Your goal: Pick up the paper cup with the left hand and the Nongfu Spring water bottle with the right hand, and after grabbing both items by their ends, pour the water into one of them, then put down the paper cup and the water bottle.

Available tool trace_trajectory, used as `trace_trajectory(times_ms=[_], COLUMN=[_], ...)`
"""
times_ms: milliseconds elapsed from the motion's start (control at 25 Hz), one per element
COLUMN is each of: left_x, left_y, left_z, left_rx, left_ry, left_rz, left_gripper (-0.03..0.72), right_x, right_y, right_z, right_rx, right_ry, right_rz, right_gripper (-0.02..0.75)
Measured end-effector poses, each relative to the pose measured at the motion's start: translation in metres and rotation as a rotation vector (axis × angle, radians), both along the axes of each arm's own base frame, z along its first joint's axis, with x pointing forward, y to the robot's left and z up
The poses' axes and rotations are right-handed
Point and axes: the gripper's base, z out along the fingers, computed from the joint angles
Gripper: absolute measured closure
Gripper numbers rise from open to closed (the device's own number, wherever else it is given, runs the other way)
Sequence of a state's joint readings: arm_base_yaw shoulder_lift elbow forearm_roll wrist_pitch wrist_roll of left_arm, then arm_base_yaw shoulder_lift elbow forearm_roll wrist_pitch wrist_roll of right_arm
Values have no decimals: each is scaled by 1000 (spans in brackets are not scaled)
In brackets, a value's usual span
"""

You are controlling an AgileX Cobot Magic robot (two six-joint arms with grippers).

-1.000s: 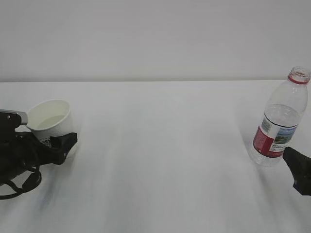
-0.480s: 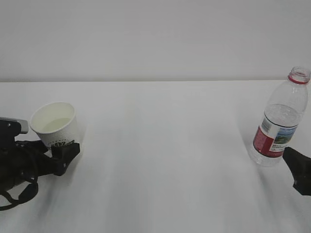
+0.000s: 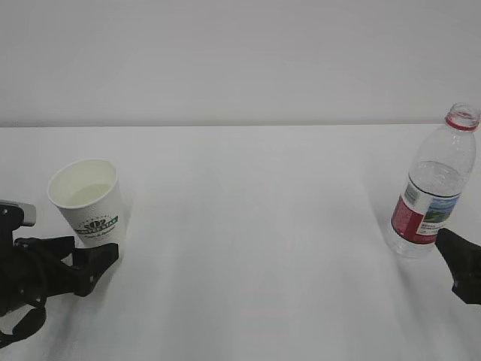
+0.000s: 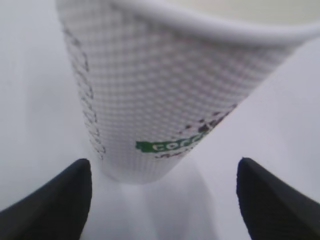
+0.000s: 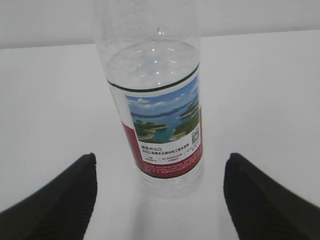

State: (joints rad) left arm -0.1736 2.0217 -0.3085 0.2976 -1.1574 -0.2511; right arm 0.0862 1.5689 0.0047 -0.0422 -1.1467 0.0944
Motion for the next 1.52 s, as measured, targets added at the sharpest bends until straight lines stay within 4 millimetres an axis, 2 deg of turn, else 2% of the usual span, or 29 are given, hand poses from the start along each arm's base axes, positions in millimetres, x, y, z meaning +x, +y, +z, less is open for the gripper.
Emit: trace_trajectory(times_ms=[280,640,800,1240,1520], left_x=[-14,-47,-56,-57,-55], left_y=[2,8,10,9,7], left_z=[7,8,6,9,26], left_rx=[1,14,19,16,0], left_ry=[5,82,111,100,11], left_rz=[0,0,0,-13,-30], left_gripper=[30,51,63,84,94], right_x=[-1,-2,-2,-8,-10], right_y=[4,10,10,3,2], right_z=[0,0,7,46,51], right_rx=[-4,15,32,62,67], right_ry=[0,4,-36,-271,-304], right_rz=[43,109,106,32,24], right_gripper=[145,145,145,145,145])
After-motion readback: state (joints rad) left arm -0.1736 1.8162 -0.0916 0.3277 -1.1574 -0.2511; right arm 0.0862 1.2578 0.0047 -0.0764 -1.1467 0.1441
